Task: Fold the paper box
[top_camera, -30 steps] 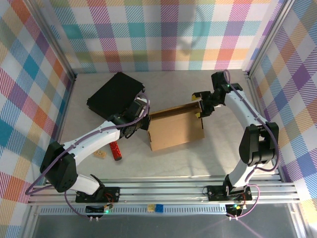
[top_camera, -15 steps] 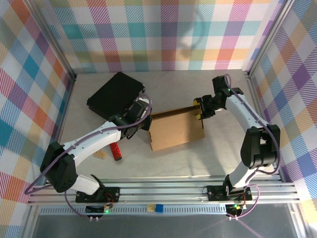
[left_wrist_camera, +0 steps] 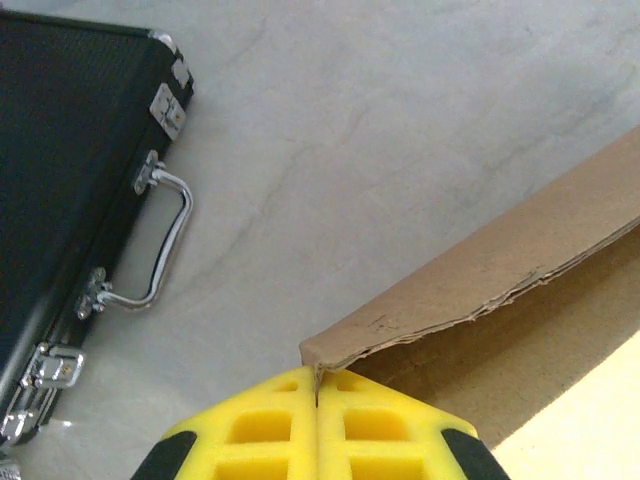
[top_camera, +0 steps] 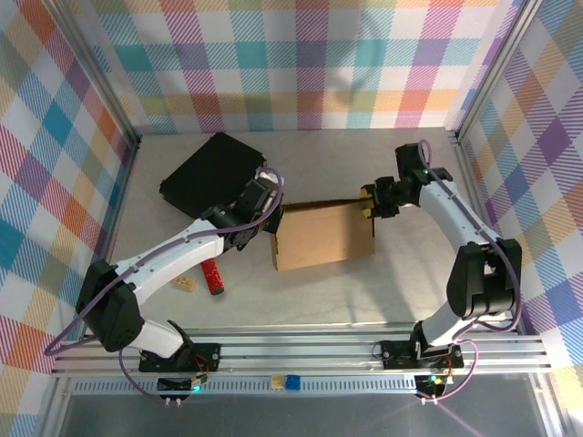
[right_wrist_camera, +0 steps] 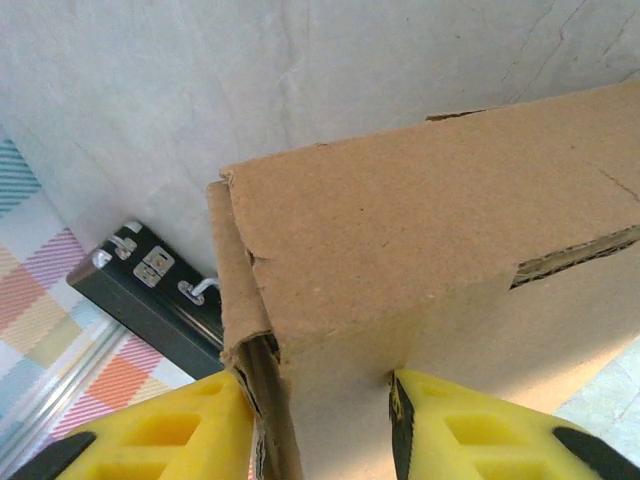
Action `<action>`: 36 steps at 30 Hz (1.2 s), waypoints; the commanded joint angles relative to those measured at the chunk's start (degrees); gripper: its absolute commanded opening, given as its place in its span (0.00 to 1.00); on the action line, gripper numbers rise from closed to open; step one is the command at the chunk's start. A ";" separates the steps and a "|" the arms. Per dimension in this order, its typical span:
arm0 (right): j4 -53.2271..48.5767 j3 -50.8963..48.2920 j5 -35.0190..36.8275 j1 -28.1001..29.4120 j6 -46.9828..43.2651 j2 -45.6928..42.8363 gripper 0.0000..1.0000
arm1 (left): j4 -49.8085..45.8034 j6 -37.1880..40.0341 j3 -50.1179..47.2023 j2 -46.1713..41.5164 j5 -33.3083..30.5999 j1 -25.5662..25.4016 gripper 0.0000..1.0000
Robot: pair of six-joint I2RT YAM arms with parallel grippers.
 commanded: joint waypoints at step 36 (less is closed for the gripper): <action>15.13 -21.20 15.60 3.77 5.06 -33.70 0.65 | 50.20 10.82 -20.70 -2.53 -2.18 -2.39 0.00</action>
